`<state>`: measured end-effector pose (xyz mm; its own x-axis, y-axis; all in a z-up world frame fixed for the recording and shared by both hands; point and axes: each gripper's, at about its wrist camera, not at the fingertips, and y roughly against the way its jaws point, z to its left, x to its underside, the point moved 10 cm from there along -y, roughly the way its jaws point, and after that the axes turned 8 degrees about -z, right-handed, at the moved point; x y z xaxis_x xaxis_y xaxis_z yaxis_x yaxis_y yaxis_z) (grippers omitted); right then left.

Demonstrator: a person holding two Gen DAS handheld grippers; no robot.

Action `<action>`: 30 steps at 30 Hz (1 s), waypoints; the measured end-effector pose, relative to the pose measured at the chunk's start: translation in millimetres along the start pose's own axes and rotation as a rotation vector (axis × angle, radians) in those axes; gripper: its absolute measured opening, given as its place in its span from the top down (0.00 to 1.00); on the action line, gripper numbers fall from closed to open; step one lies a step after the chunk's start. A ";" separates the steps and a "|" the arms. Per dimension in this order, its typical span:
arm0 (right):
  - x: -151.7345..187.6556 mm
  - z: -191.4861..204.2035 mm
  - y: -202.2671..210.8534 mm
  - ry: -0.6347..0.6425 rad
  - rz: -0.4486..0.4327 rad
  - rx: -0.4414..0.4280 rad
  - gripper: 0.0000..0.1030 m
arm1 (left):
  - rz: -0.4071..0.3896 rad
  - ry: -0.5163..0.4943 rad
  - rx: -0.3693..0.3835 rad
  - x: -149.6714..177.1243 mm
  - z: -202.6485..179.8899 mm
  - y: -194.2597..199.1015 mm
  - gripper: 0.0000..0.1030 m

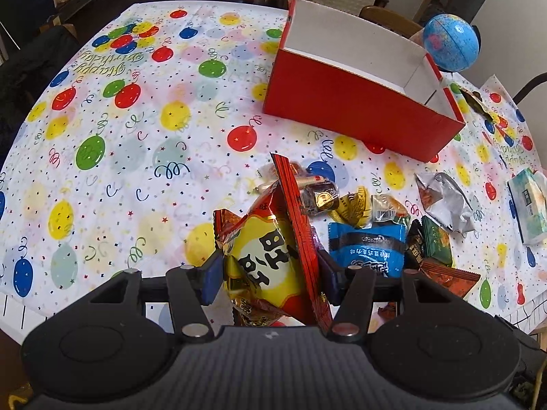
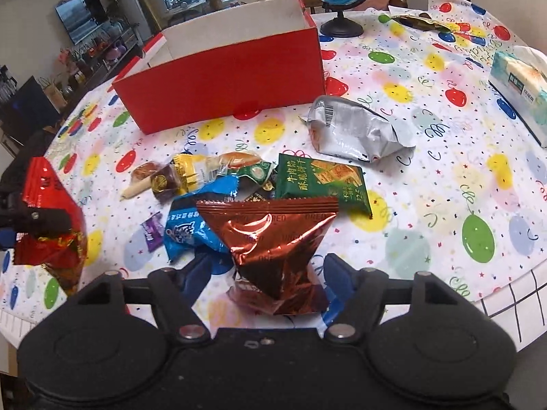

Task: Organize snacks
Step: 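Lift both packets and carry them over the open red box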

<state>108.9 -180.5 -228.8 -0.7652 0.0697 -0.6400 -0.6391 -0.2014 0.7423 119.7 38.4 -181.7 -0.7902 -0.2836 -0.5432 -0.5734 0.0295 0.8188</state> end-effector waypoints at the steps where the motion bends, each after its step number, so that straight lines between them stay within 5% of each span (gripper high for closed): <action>1: 0.3 0.2 -0.9 0.007 0.004 0.003 0.39 | 0.000 0.001 0.001 0.1 0.4 0.2 0.45; 7: -0.3 -3.5 3.7 0.010 -0.005 0.019 0.59 | 0.002 0.000 0.011 0.0 -2.6 1.0 0.45; 19: -36.9 -7.4 46.3 -0.006 -0.126 -0.019 0.61 | -0.040 -0.027 0.041 -14.6 -28.1 21.6 0.45; 30: -102.3 8.4 75.6 0.038 -0.220 -0.063 0.61 | -0.147 -0.074 0.085 -62.4 -59.1 52.2 0.45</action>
<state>138.2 -194.7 -105.6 -0.6036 0.0820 -0.7931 -0.7834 -0.2461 0.5707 151.8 1.0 -94.1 -0.7083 -0.2200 -0.6707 -0.6978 0.0750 0.7123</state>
